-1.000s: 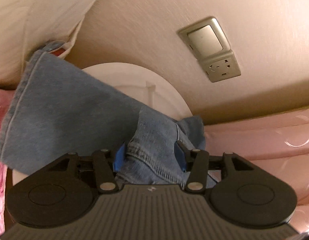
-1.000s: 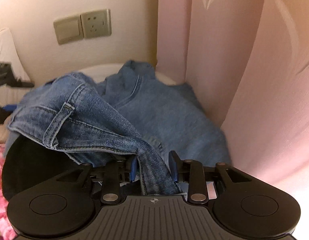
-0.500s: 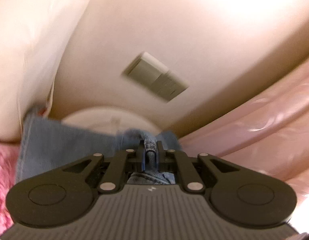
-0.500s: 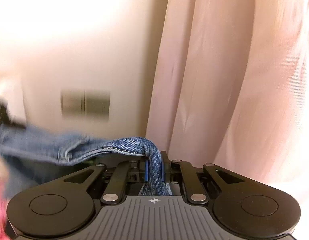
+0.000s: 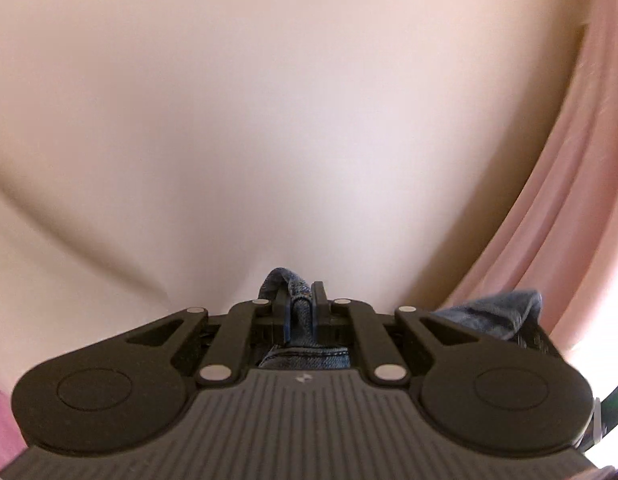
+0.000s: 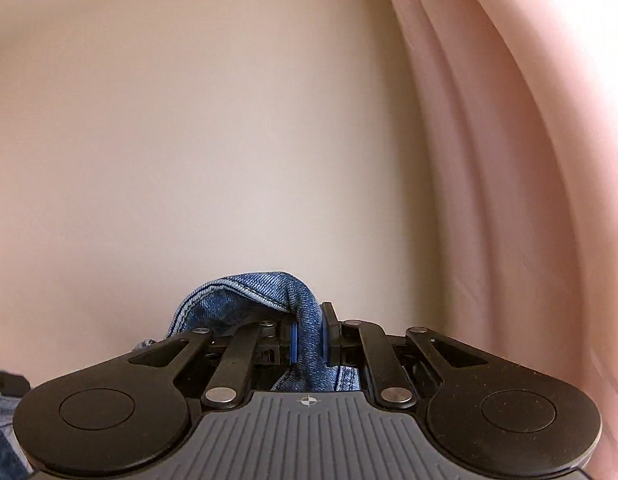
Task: Fold clothes
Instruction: 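Lift the jeans with both grippers and carry them onto the pink bed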
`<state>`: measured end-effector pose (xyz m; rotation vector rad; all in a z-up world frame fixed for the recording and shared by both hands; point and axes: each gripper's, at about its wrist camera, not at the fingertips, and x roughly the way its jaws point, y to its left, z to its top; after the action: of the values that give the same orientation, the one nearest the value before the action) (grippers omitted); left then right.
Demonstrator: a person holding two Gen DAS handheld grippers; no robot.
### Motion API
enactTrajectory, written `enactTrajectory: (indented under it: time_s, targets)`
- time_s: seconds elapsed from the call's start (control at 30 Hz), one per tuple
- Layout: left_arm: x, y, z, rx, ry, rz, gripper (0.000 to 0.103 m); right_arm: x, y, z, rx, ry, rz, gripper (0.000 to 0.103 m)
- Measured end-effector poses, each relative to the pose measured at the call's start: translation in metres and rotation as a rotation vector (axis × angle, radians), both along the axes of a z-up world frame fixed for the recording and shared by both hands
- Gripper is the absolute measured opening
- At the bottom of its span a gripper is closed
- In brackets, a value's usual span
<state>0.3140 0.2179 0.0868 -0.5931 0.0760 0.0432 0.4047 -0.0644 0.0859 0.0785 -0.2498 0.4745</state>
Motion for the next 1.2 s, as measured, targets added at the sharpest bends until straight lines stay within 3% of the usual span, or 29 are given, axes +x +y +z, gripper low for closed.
enactTrajectory:
  time_s: [0.13,0.27,0.43,0.6,0.73,0.8,0.9,0.97,1.1,1.13,1.17,1.2]
  targets:
    - [-0.109,0.017,0.063,0.083,-0.115,0.158,0.006,-0.063,0.038,0.057,0.11,-0.135,0.197,0.009]
    - [-0.235,0.004,0.129,0.235,-0.201,0.371,0.006,-0.143,0.073,0.112,0.23,-0.243,0.426,0.009]
    - [-0.389,-0.027,0.21,0.428,-0.289,0.637,0.006,-0.248,0.1,0.181,0.416,-0.277,0.702,0.009]
    - [-0.523,-0.089,0.278,0.537,-0.27,0.874,0.006,-0.36,0.107,0.244,0.532,-0.268,0.947,0.009]
    - [-0.605,-0.133,0.304,0.568,-0.184,1.048,0.006,-0.432,0.107,0.26,0.529,-0.231,1.11,0.009]
    - [-0.633,-0.145,0.296,0.532,-0.147,1.107,0.006,-0.46,0.113,0.257,0.508,-0.167,1.199,0.01]
    - [-0.671,-0.16,0.278,0.464,-0.084,1.191,0.007,-0.493,0.12,0.251,0.413,-0.046,1.315,0.01]
    - [-0.711,-0.163,0.274,0.376,-0.009,1.25,0.008,-0.514,0.139,0.22,0.177,0.035,1.385,0.01]
    - [-0.771,-0.148,0.207,0.063,0.298,1.349,0.013,-0.555,0.177,0.158,-0.305,0.197,1.483,0.017]
    - [-0.785,-0.145,0.186,-0.022,0.374,1.368,0.013,-0.565,0.188,0.139,-0.443,0.236,1.5,0.028]
    - [-0.793,-0.143,0.153,-0.123,0.447,1.387,0.013,-0.574,0.2,0.106,-0.624,0.271,1.511,0.033]
    - [-0.801,-0.144,0.12,-0.224,0.515,1.403,0.013,-0.577,0.203,0.076,-0.734,0.303,1.502,0.034]
